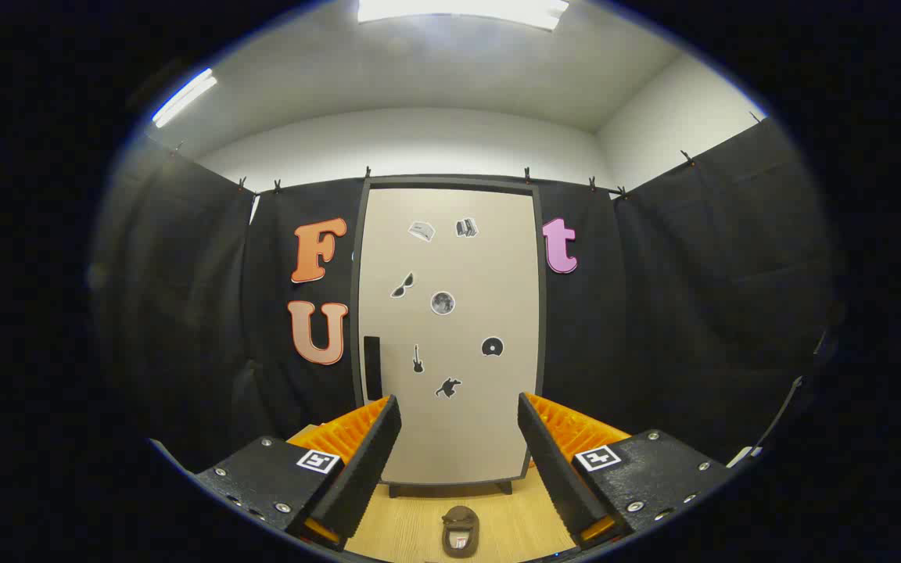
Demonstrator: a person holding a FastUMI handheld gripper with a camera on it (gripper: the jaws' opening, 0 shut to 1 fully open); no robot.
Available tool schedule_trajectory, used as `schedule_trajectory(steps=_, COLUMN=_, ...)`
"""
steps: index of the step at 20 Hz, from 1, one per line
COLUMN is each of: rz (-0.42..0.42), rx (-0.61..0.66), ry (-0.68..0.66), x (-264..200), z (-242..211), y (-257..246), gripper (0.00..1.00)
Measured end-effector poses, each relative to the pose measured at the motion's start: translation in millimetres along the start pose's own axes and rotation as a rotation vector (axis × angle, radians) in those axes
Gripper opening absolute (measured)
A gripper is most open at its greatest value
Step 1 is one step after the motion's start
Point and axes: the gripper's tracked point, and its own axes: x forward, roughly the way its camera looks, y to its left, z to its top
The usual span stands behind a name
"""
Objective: Open the shoe cabinet door, grab the shoes and put them into the shoe cabinet, then close the shoe cabinet door.
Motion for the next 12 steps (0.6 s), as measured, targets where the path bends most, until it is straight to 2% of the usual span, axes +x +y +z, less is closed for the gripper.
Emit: schedule_trajectory(steps=12, rz=-0.001, rx=0.010, ry=0.028, x=11.0, z=-9.6, y=6.4, gripper=0.94)
